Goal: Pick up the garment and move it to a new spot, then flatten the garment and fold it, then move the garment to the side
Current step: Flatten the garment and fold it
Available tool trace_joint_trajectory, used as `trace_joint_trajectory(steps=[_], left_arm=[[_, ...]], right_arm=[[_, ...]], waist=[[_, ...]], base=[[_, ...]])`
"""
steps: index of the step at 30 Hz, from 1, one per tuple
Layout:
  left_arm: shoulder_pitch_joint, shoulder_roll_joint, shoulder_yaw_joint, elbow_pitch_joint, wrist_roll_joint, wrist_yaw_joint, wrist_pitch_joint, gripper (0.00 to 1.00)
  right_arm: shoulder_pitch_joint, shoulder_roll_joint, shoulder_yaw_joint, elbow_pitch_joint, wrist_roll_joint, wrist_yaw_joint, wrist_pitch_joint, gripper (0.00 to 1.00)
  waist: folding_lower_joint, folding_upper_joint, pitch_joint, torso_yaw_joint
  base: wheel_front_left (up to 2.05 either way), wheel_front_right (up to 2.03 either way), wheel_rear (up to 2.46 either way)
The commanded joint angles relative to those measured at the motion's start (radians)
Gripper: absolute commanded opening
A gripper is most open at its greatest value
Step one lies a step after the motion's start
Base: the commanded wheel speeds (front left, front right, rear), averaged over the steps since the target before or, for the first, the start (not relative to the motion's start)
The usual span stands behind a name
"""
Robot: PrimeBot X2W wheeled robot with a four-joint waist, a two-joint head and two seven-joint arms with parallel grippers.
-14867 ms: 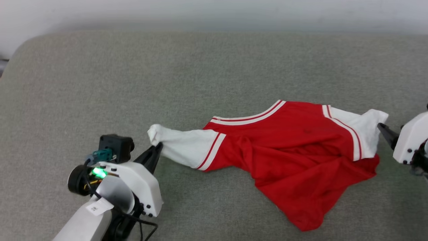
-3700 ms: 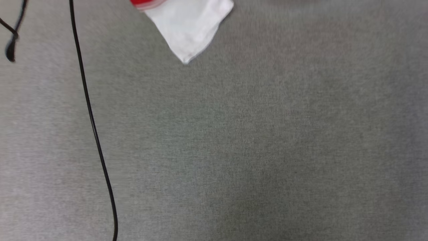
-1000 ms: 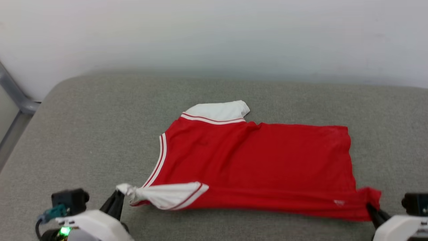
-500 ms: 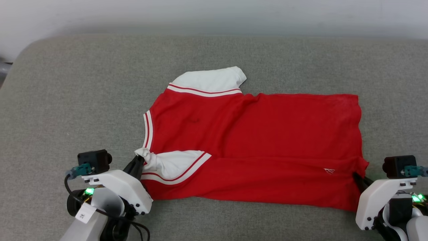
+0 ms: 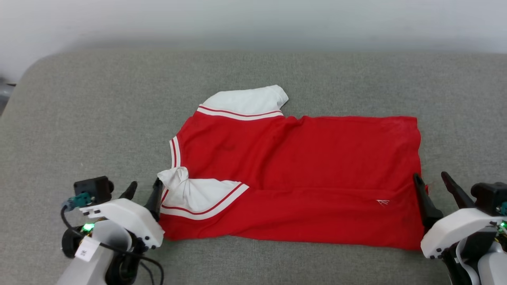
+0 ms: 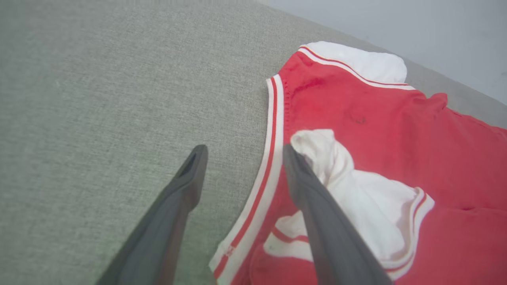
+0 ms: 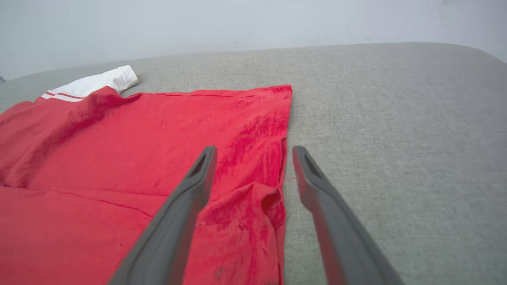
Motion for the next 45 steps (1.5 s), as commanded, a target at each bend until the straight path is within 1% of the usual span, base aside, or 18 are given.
trace_joint_trajectory(steps=[1,4,5,7,12,15,17,19,22,25,26,27,28,31,35,37,41,45], left_arm=[[0.019,0.01,0.002,-0.009,0.0,0.006,0.004,1.0],[0.042,0.052,0.008,-0.059,-0.011,0.025,0.058,1.0],[0.051,0.07,0.005,-0.081,-0.015,0.026,0.091,1.0],[0.069,0.11,-0.009,-0.125,-0.03,0.02,0.172,1.0],[0.097,0.196,-0.027,-0.214,-0.118,0.031,0.426,1.0],[0.11,0.222,-0.04,-0.246,-0.161,0.035,0.533,1.0],[0.108,0.231,-0.041,-0.254,-0.176,0.038,0.566,1.0],[0.1,0.225,-0.041,-0.248,-0.188,0.037,0.582,1.0],[0.079,0.208,-0.044,-0.224,-0.195,0.033,0.583,1.0],[0.064,0.188,-0.062,-0.176,-0.198,0.019,0.594,1.0],[0.06,0.177,-0.072,-0.159,-0.198,0.015,0.601,0.9],[0.058,0.166,-0.082,-0.144,-0.201,0.007,0.604,0.51],[0.057,0.153,-0.091,-0.128,-0.209,0.0,0.613,0.0],[0.061,0.118,-0.109,-0.099,-0.224,-0.017,0.622,0.0],[0.055,0.123,-0.098,-0.086,-0.21,-0.039,0.577,0.0],[0.055,0.134,-0.088,-0.101,-0.196,-0.044,0.546,0.0],[0.062,0.161,-0.071,-0.158,-0.167,-0.028,0.499,0.0],[0.057,0.169,-0.076,-0.225,-0.137,-0.017,0.477,0.0]], right_arm=[[0.019,0.008,-0.007,-0.006,-0.003,-0.001,-0.011,1.0],[0.046,0.028,-0.032,-0.035,-0.016,-0.001,-0.022,1.0],[0.058,0.036,-0.042,-0.046,-0.022,-0.001,-0.017,1.0],[0.076,0.05,-0.053,-0.071,-0.03,-0.001,-0.008,1.0],[0.114,0.078,-0.072,-0.116,-0.043,-0.001,0.02,1.0],[0.117,0.089,-0.071,-0.14,-0.047,-0.001,0.035,1.0],[0.114,0.096,-0.069,-0.15,-0.044,-0.001,0.04,1.0],[0.108,0.1,-0.069,-0.157,-0.041,-0.001,0.042,1.0],[0.099,0.105,-0.07,-0.162,-0.033,-0.001,0.05,1.0],[0.093,0.107,-0.069,-0.157,-0.024,-0.001,0.06,1.0],[0.091,0.107,-0.067,-0.153,-0.019,-0.001,0.064,1.0],[0.092,0.106,-0.067,-0.149,-0.011,-0.001,0.074,1.0],[0.095,0.104,-0.071,-0.145,0.0,-0.001,0.086,1.0],[0.115,0.079,-0.085,-0.141,0.033,-0.001,0.153,1.0],[0.137,0.037,-0.093,-0.156,0.069,-0.001,0.28,1.0],[0.148,0.012,-0.089,-0.176,0.083,-0.001,0.369,1.0],[0.153,-0.022,-0.054,-0.217,0.098,-0.001,0.53,1.0],[0.13,-0.054,-0.021,-0.23,0.097,-0.001,0.623,1.0]], waist=[[-0.0002,0.0,-0.023,0.0],[-0.0002,0.0,-0.054,-0.001],[-0.0002,0.0,-0.063,0.0],[-0.0002,0.0,-0.074,0.0],[-0.0002,0.0,-0.086,-0.006],[-0.0002,0.0,-0.075,-0.02],[-0.0002,0.0,-0.061,-0.029],[-0.0002,0.0,-0.041,-0.039],[-0.0002,0.0,-0.011,-0.05],[-0.0002,0.0,0.017,-0.058],[-0.0002,0.0,0.023,-0.061],[-0.0002,0.0,0.027,-0.062],[-0.0002,0.0,0.028,-0.062],[-0.0002,0.0,0.027,-0.061],[-0.0002,0.0,0.008,-0.055],[-0.0002,0.0,-0.005,-0.052],[-0.0002,0.0,-0.025,-0.043],[-0.0002,0.0,-0.017,-0.017]], base=[[0.0,0.0,0.0],[0.0,0.0,0.0],[0.0,0.0,0.0],[0.0,0.0,0.0],[0.0,0.0,0.0],[0.0,0.0,0.0],[0.0,0.0,0.0],[0.0,0.0,0.0],[0.0,0.0,0.0],[0.0,0.0,0.0],[0.0,0.0,0.0],[0.0,0.0,0.0],[0.0,0.0,0.0],[0.0,0.0,0.0],[0.0,0.0,0.0],[0.0,0.0,0.0],[0.0,0.0,0.0],[0.0,0.0,0.0]])
